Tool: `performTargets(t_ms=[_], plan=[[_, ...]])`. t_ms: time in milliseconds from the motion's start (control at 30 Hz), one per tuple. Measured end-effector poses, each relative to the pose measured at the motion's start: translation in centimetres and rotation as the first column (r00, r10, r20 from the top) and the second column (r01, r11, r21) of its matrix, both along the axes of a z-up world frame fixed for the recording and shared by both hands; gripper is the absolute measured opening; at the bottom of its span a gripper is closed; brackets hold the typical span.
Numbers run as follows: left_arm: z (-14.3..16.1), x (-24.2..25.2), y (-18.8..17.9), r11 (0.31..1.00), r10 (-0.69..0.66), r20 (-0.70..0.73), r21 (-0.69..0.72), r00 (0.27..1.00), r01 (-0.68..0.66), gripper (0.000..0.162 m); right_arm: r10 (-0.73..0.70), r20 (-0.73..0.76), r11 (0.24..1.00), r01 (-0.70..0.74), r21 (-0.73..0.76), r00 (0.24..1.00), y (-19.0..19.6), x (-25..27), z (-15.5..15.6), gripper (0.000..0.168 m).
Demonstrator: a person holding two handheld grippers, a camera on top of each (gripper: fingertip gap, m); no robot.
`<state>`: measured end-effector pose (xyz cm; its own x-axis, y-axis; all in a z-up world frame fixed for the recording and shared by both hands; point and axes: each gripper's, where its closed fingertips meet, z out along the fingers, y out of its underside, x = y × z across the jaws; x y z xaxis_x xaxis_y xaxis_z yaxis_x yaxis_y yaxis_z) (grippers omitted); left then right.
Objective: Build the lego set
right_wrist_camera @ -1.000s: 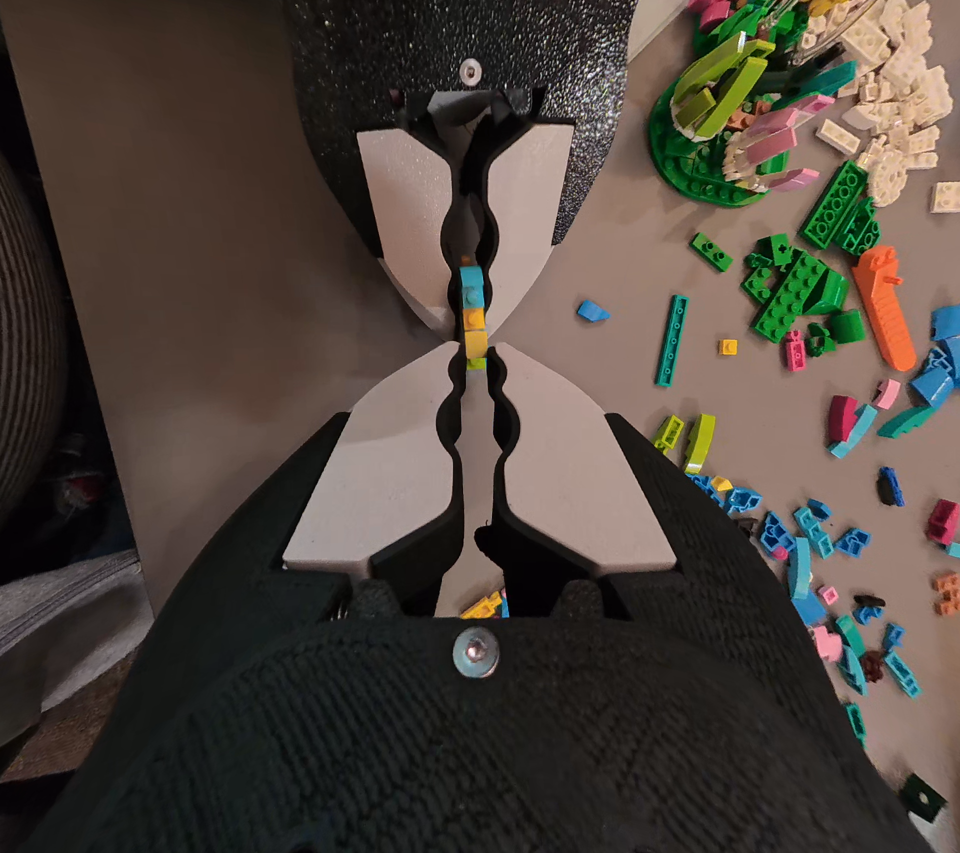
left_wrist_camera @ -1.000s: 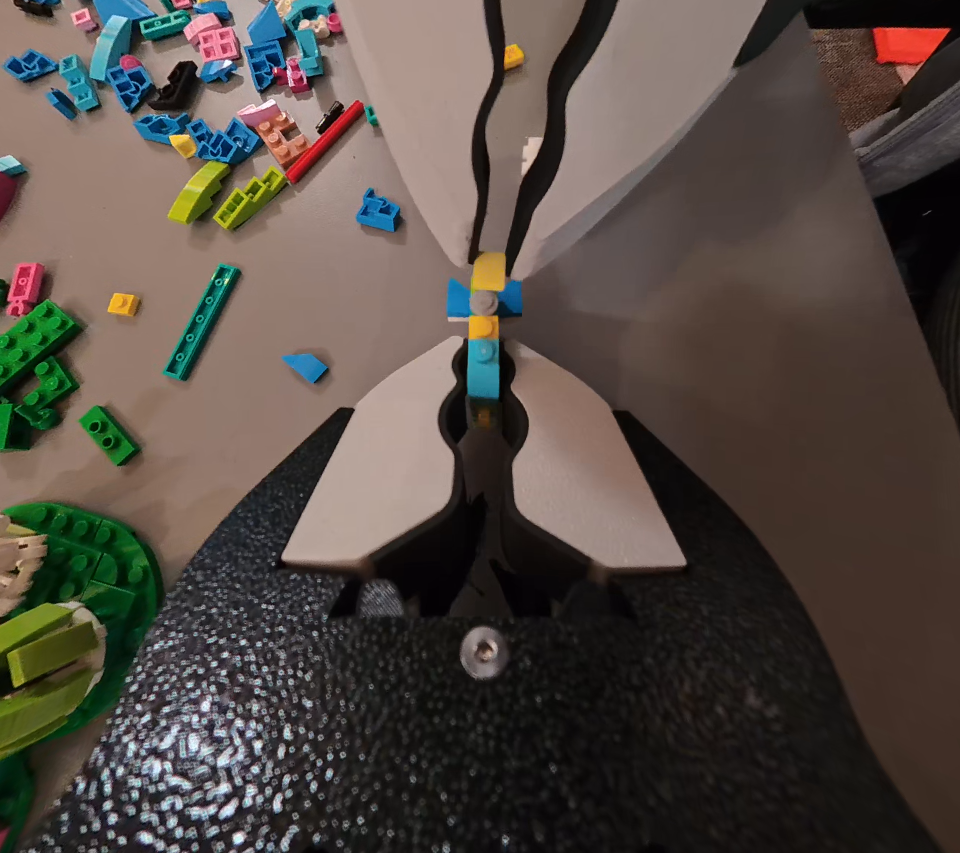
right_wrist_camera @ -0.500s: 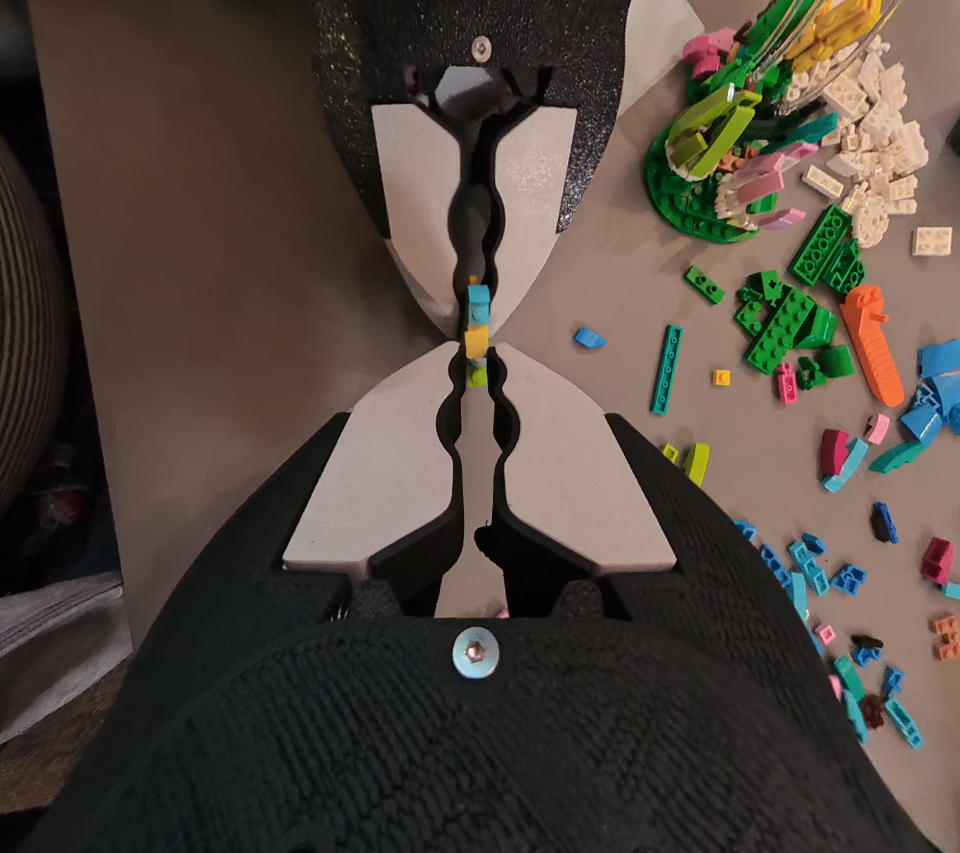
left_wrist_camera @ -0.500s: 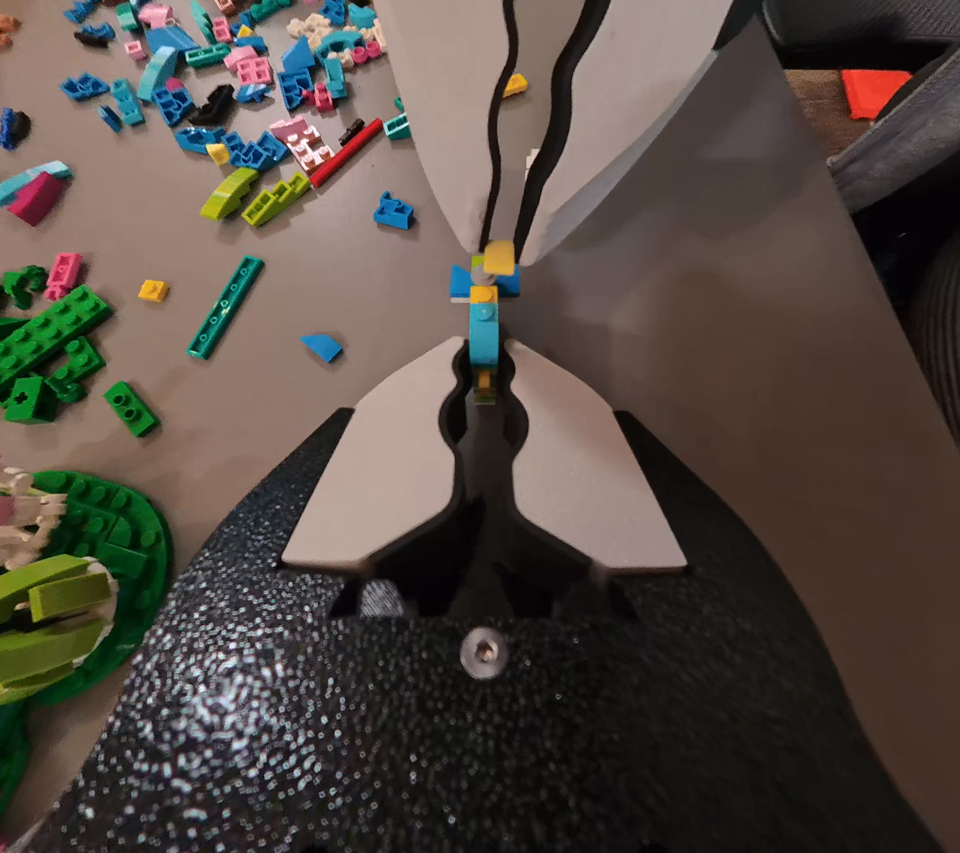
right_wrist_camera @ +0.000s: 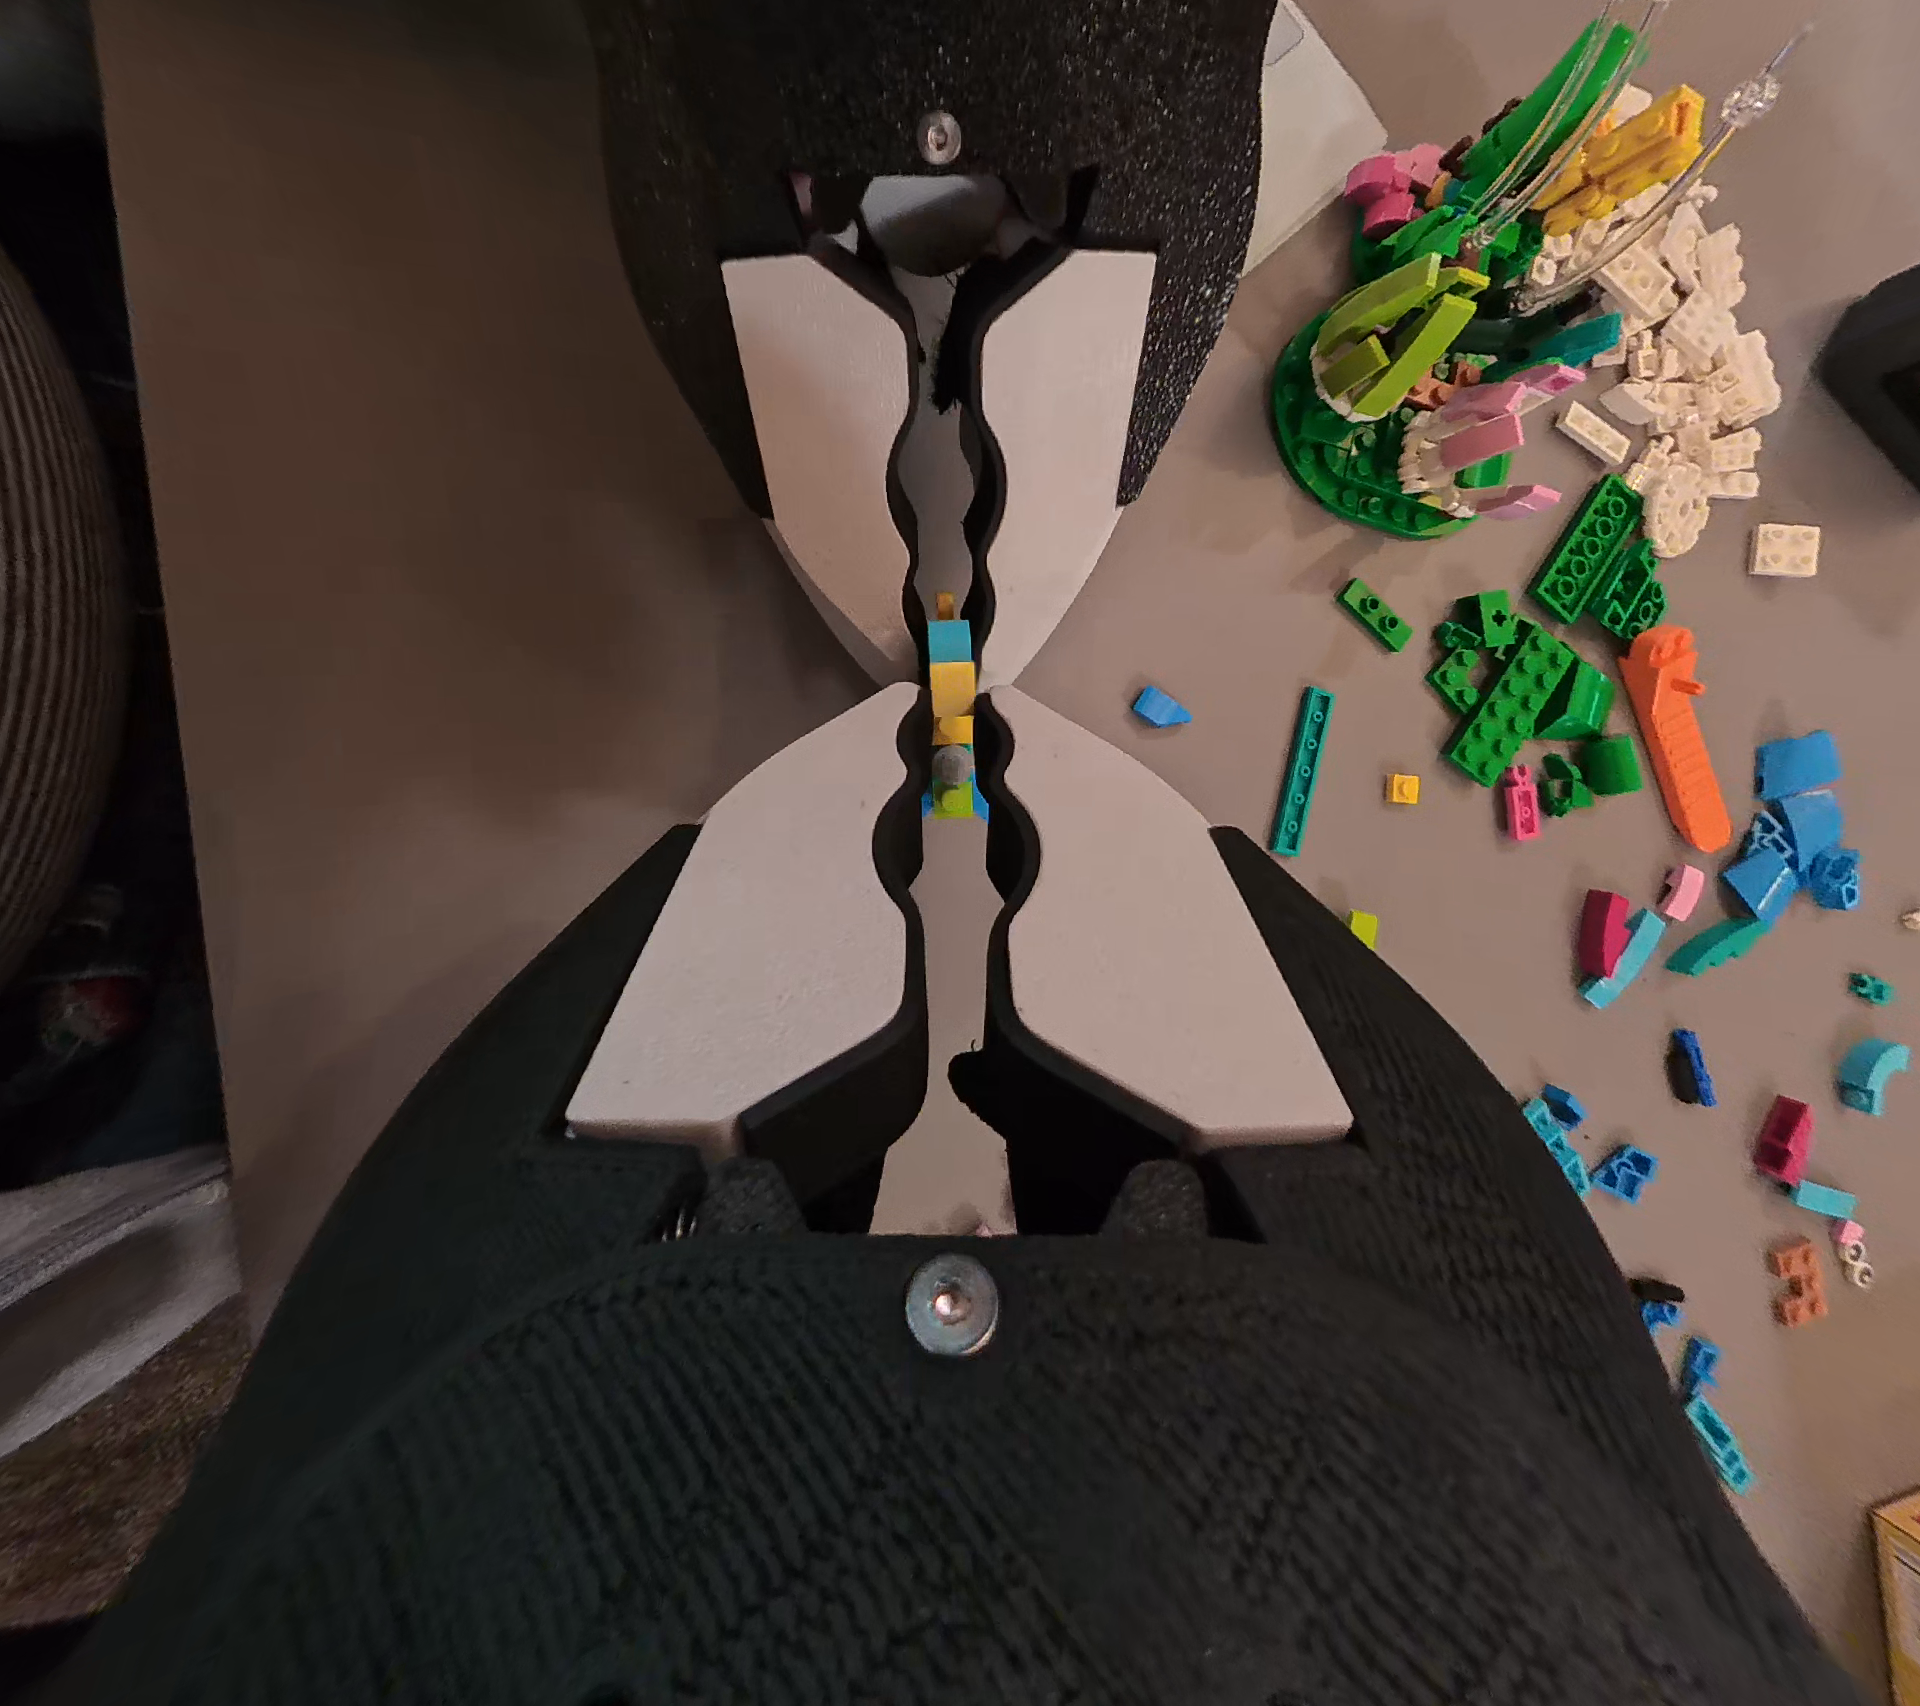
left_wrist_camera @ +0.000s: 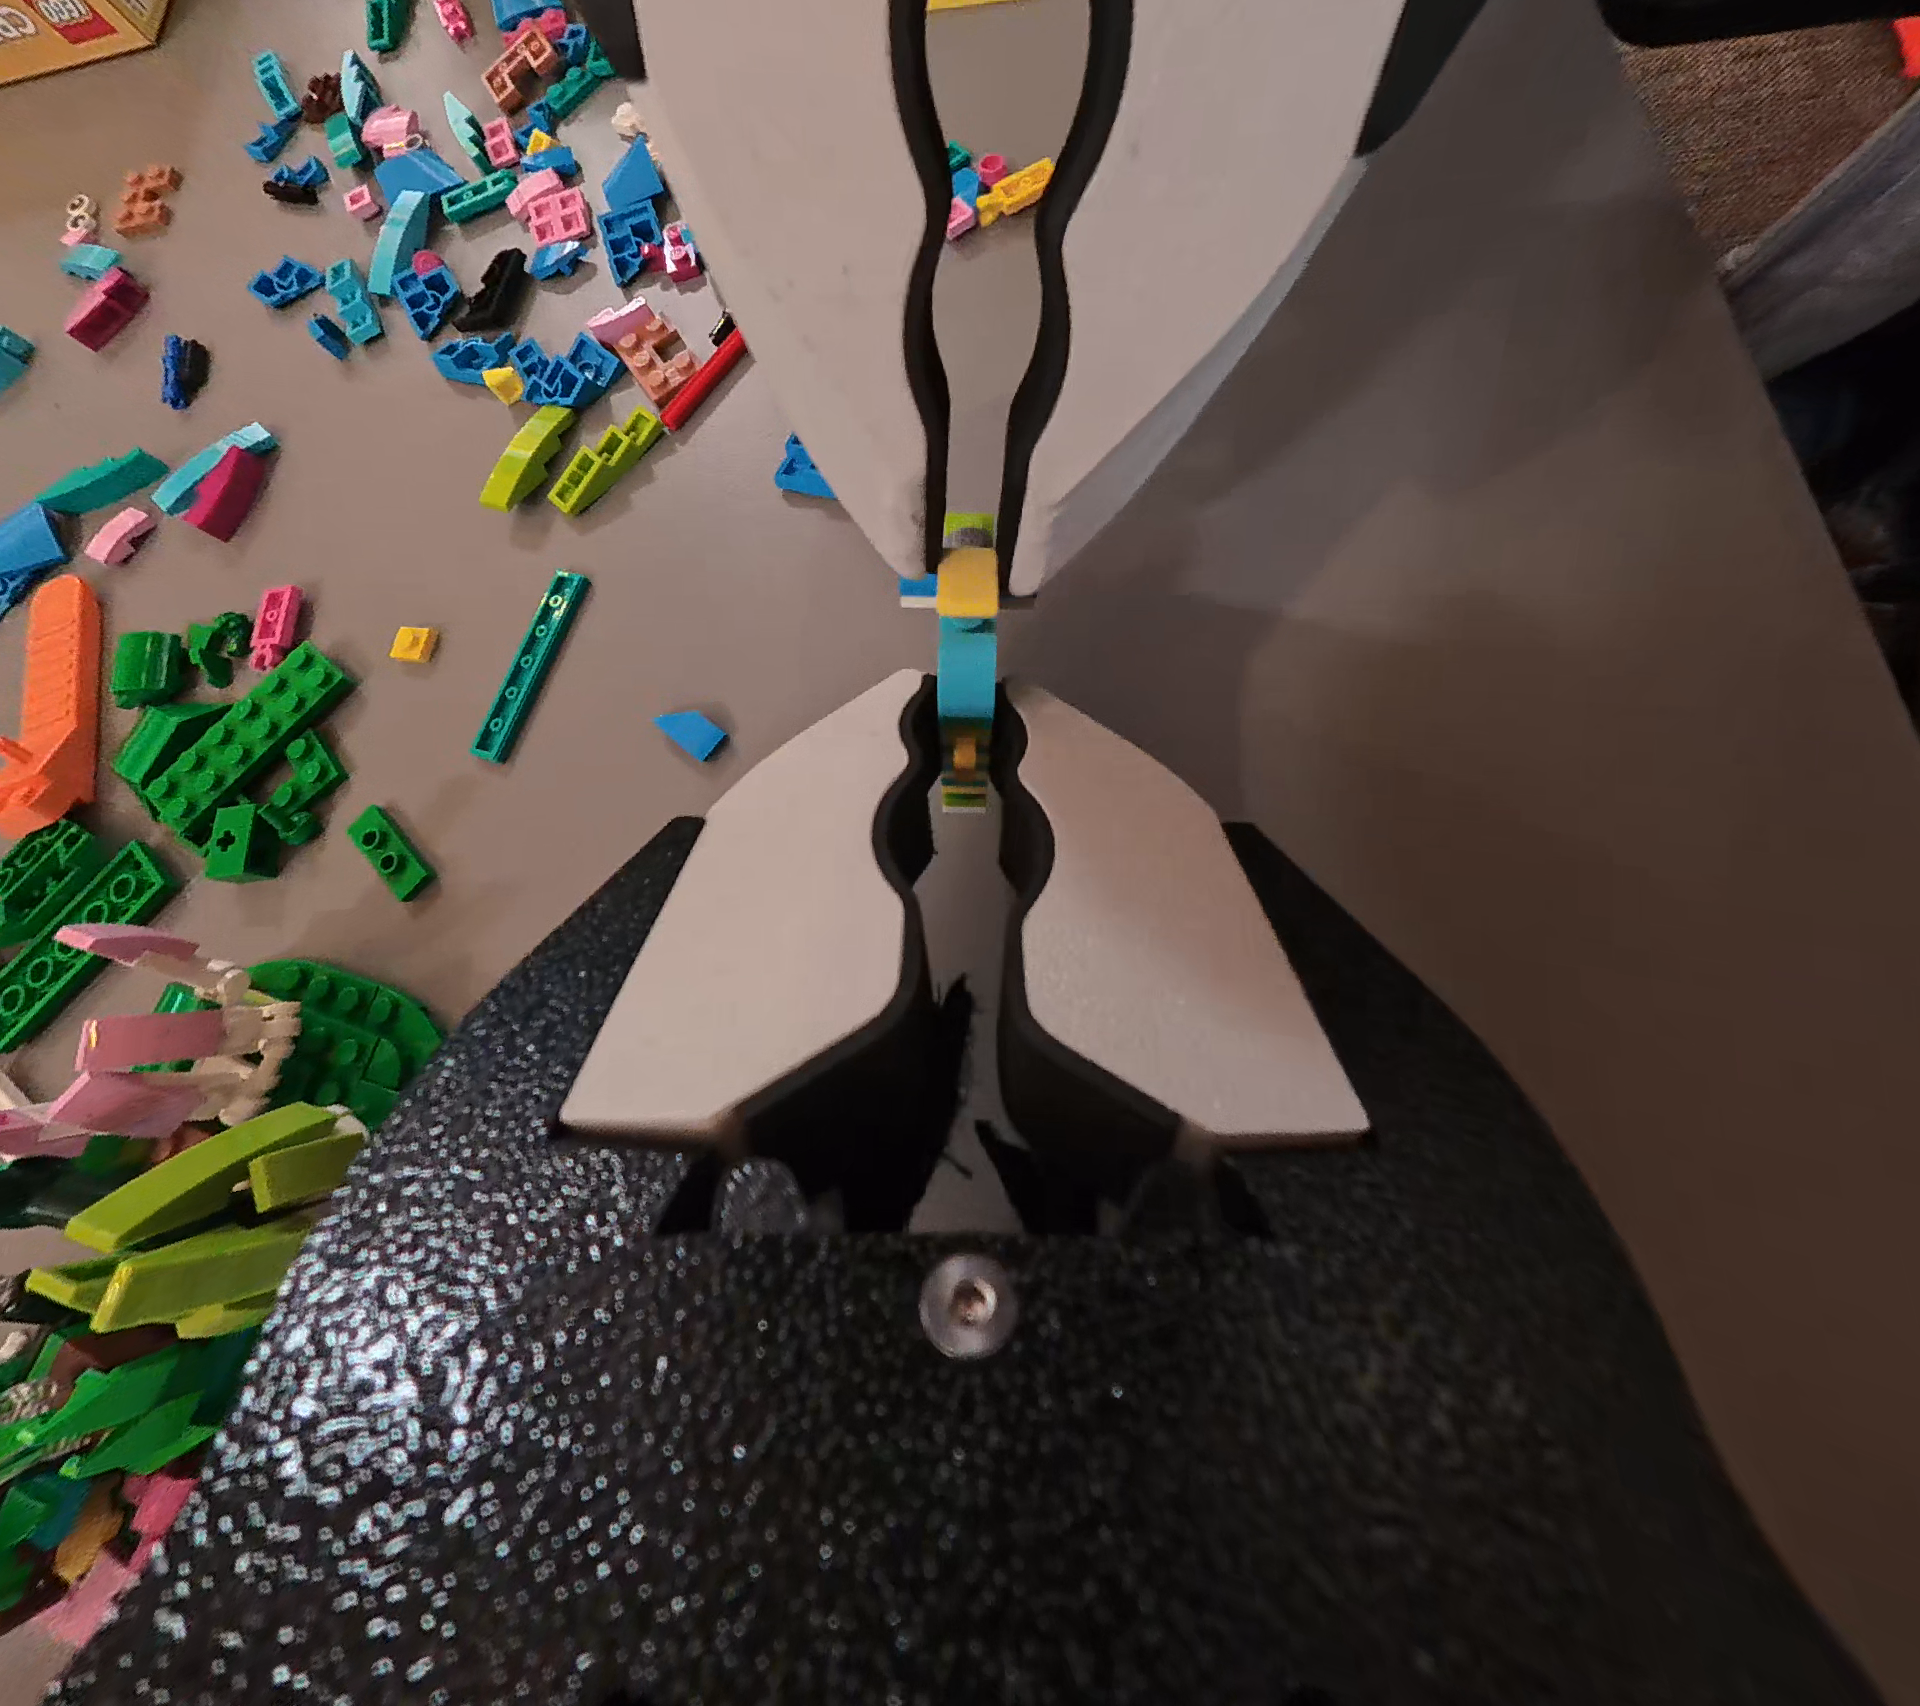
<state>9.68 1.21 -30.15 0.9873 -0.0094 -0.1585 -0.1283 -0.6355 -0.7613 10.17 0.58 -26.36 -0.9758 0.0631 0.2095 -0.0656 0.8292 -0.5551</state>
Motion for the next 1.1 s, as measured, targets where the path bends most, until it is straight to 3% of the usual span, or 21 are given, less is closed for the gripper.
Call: performTargets(t_ms=[567,1100], plan=[[-0.21,-0.39,-0.05,0.999,0.036,-0.038,-0.039,0.999,-0.037,0.008,-0.036,0.014,0.994,0.035,0.103,0.999,-0.18,-0.30,-0.51,0.006],[-0.48,0.31,0.16,0.999,0.009,0.019,-0.035,1.000,-0.009,0.008,0.028,0.005,0.989,-0.029,0.145,1.000,-0.02,0.23,-0.84,0.006]])
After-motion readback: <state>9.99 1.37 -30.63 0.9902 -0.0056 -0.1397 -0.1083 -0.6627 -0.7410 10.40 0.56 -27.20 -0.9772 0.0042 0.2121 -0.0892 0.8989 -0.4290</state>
